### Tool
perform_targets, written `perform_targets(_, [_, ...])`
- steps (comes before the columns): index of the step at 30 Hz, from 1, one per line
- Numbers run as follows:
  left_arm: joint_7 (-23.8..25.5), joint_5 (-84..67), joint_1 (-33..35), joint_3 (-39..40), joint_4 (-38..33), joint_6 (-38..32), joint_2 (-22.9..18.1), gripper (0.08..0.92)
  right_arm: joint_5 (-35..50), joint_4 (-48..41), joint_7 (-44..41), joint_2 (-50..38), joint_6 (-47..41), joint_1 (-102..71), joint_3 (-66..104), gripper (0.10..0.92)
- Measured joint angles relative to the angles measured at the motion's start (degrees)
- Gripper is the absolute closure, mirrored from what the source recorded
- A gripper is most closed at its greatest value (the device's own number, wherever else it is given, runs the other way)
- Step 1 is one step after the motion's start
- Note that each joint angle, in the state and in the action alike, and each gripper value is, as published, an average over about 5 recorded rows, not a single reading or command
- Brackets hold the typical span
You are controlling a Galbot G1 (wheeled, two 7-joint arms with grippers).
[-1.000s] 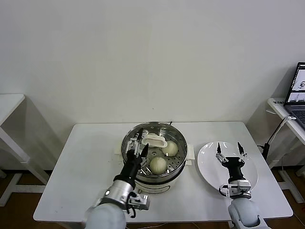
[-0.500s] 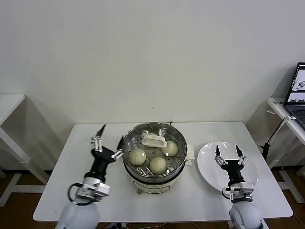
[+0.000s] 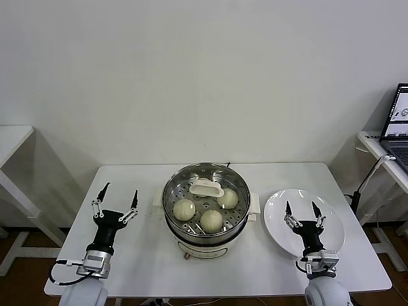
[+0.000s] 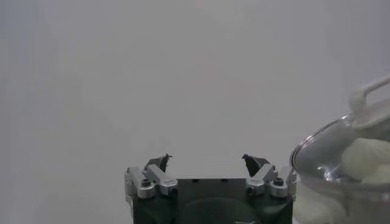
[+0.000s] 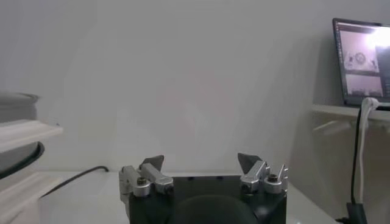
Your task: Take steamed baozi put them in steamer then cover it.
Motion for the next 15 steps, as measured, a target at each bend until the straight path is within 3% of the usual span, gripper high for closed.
perform_targets(15, [0.9,-5.1,1.3,-3.0,2.7,-5.0,-0.9,0.177,-0.1,-1.0,-0.8,1.0,-0.2,0.5,-0.6,0.203])
